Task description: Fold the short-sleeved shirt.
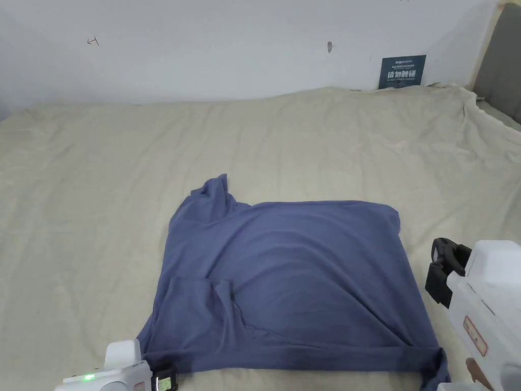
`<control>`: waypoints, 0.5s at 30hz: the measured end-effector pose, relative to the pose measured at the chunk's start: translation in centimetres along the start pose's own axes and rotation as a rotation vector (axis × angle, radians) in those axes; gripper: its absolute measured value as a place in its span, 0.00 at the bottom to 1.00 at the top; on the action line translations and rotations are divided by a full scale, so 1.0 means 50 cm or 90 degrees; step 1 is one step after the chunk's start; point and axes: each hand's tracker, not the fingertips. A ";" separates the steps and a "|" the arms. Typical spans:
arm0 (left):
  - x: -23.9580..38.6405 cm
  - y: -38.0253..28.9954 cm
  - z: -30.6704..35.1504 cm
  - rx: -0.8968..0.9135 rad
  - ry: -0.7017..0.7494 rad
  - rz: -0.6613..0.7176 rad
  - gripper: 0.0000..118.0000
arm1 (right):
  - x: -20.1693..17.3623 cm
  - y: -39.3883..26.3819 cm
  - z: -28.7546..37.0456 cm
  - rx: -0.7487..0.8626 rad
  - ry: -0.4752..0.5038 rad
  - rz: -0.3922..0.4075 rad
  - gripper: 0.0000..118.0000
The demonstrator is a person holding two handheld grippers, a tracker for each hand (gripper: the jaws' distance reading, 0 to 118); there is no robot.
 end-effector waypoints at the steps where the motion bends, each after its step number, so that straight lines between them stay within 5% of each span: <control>1: 0.003 -0.004 -0.006 -0.005 0.004 -0.007 0.52 | 0.002 -0.001 0.000 -0.001 -0.002 -0.001 0.00; 7: 0.033 -0.005 0.001 -0.005 -0.022 -0.065 0.10 | 0.029 -0.016 0.003 -0.018 -0.018 -0.007 0.00; 15: 0.019 0.027 0.044 0.030 -0.054 -0.039 0.07 | 0.083 -0.119 -0.030 -0.203 -0.015 -0.039 0.05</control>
